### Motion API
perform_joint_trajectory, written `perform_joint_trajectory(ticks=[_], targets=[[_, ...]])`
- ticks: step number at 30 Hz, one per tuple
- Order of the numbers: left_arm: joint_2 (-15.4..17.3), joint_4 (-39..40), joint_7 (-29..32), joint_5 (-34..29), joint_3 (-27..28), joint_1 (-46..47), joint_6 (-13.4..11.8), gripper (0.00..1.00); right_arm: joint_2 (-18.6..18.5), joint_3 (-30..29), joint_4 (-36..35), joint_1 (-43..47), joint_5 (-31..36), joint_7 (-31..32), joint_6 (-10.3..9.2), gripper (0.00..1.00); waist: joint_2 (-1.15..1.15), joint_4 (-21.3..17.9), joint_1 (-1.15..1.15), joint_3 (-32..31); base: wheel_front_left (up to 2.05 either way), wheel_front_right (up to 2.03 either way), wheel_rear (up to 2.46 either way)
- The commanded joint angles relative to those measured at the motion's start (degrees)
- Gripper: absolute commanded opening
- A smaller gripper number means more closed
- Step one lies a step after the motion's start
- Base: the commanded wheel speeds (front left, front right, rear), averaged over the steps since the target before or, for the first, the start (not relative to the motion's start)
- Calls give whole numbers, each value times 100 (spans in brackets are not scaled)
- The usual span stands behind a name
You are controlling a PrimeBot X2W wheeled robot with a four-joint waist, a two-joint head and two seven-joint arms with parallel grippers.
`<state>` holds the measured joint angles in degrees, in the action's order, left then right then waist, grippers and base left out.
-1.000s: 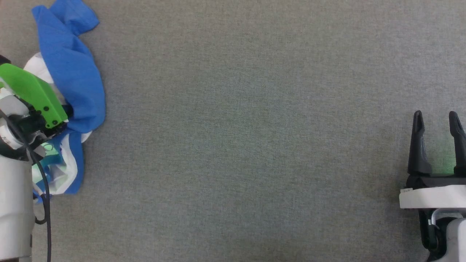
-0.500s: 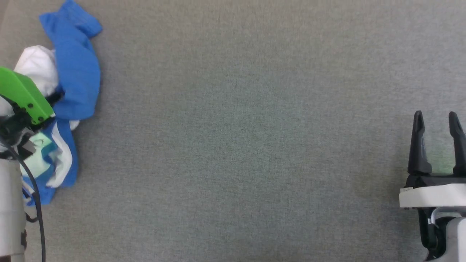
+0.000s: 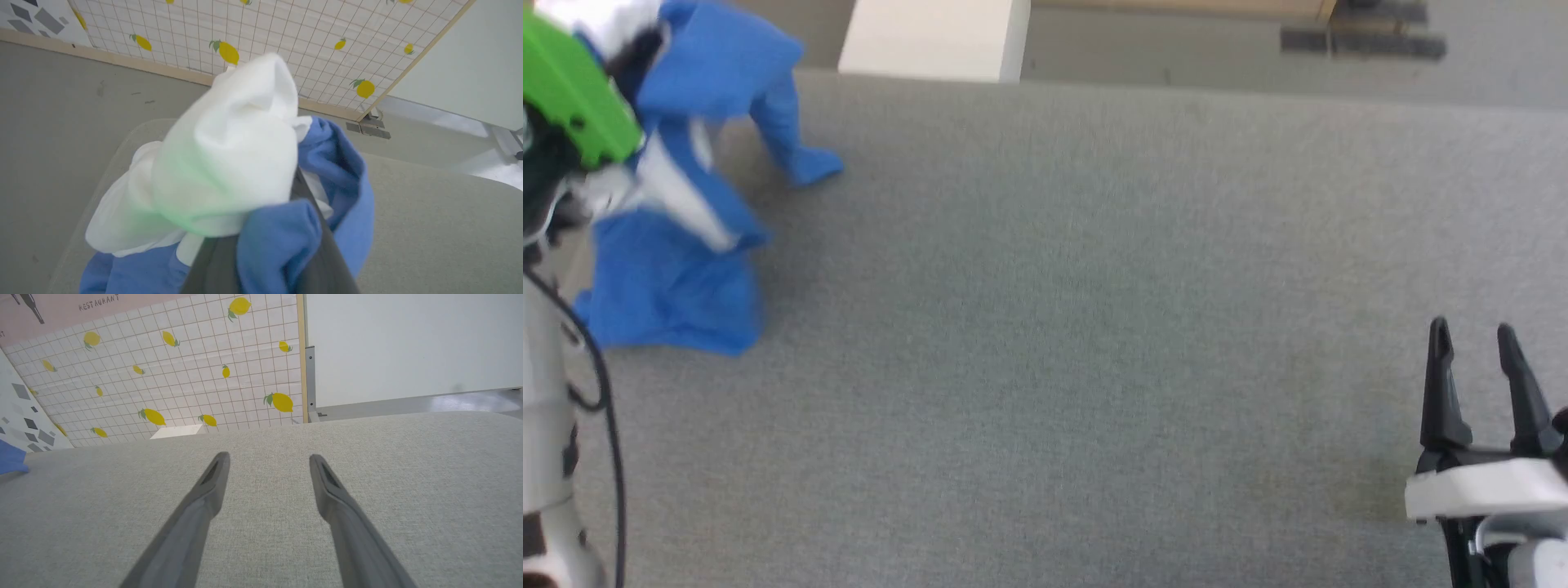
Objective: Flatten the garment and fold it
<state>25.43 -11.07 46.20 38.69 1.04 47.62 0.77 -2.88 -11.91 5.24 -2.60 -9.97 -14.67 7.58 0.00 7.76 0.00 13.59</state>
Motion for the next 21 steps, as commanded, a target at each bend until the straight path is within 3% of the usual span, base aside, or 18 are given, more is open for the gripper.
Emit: perform_joint_trajectory(ticks=[1,11,17,21], targets=[[-102,96,-134,95,-46,241,106,0,1,-3,36,107,-72,-33,-9,100,0,-53,0,-630,0,0,0],[-1157,456,-465,675,-532,981,421,0,1,-27,151,421,-241,-33,-9,100,0,-285,0,-1199,0,0,0],[-1843,681,-716,944,-862,1277,491,0,1,25,186,495,-273,-33,-9,100,0,-600,0,-1307,0,0,0],[-2117,791,-878,1217,-1056,1426,480,0,1,53,209,551,-270,-33,-9,100,0,-847,0,-1363,0,0,0]])
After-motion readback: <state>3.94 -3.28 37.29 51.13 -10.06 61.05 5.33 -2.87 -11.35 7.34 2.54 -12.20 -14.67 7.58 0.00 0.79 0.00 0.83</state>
